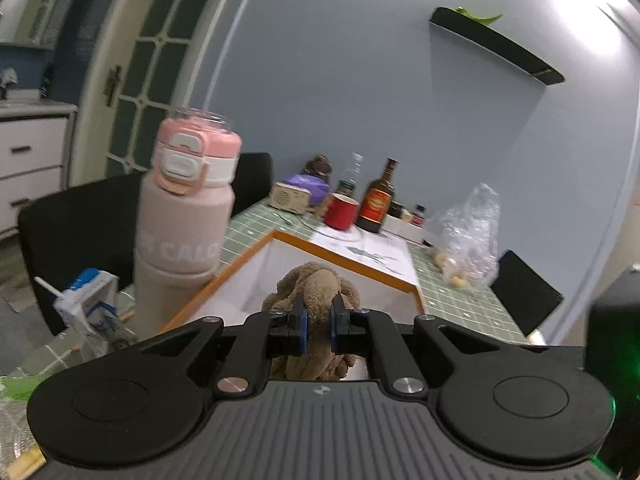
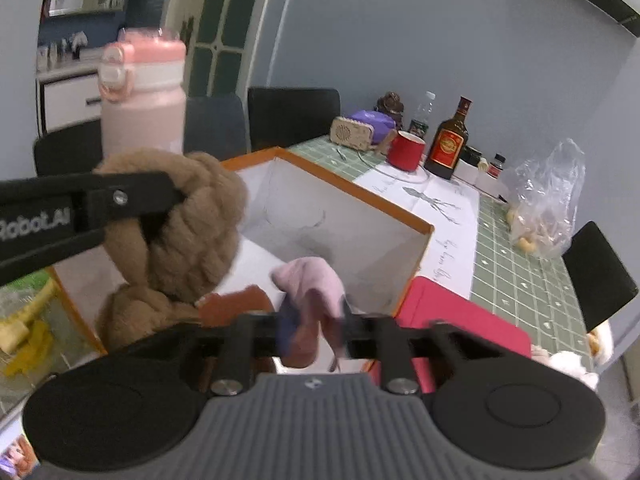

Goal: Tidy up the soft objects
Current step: 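Open left tool to drop the towel into the box while right tool releases pink cloth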

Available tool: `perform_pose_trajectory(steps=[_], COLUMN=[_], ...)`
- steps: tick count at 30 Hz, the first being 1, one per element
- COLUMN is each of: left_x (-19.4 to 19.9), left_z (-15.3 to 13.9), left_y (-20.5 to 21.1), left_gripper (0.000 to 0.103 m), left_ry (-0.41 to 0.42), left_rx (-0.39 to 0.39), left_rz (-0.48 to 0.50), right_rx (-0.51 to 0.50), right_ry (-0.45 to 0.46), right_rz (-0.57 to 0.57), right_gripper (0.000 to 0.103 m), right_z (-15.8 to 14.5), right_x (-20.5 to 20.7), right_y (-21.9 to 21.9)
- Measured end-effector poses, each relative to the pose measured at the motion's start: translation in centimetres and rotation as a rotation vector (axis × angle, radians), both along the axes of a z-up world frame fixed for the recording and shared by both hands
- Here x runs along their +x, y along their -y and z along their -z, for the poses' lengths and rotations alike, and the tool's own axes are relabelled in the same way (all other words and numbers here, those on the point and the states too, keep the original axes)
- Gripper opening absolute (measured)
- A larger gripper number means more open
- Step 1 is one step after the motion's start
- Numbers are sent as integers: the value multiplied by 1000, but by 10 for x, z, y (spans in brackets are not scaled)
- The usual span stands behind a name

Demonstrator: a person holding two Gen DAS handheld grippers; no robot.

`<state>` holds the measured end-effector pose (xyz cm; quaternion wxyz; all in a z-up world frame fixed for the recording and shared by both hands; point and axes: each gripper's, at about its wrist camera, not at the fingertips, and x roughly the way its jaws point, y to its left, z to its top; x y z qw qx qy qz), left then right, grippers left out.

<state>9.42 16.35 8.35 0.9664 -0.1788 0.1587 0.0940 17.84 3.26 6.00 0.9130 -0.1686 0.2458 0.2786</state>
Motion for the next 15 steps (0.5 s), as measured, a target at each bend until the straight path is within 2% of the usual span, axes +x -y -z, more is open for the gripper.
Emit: perform_pose_trajectory(steps=[1,6,10,15], left_x=[1,13,28,45], left_z=[-1,-6,-8,-2], left_y=[-1,1,4,4], left_gripper=[11,11,11,11], left_ry=[-3,-36,-100,-152], left_rx=[-4,30,90,152], left_rz=[12,40,88,61], right_rx=[24,134,175,203], right_ry=[14,79,107,138], right_rz=[5,23,38,43], right_gripper=[65,67,68,68], right_z=[-1,-9,-14,-17], right_x=[-4,-27,-40,-52], right_y=[4,34,55,71])
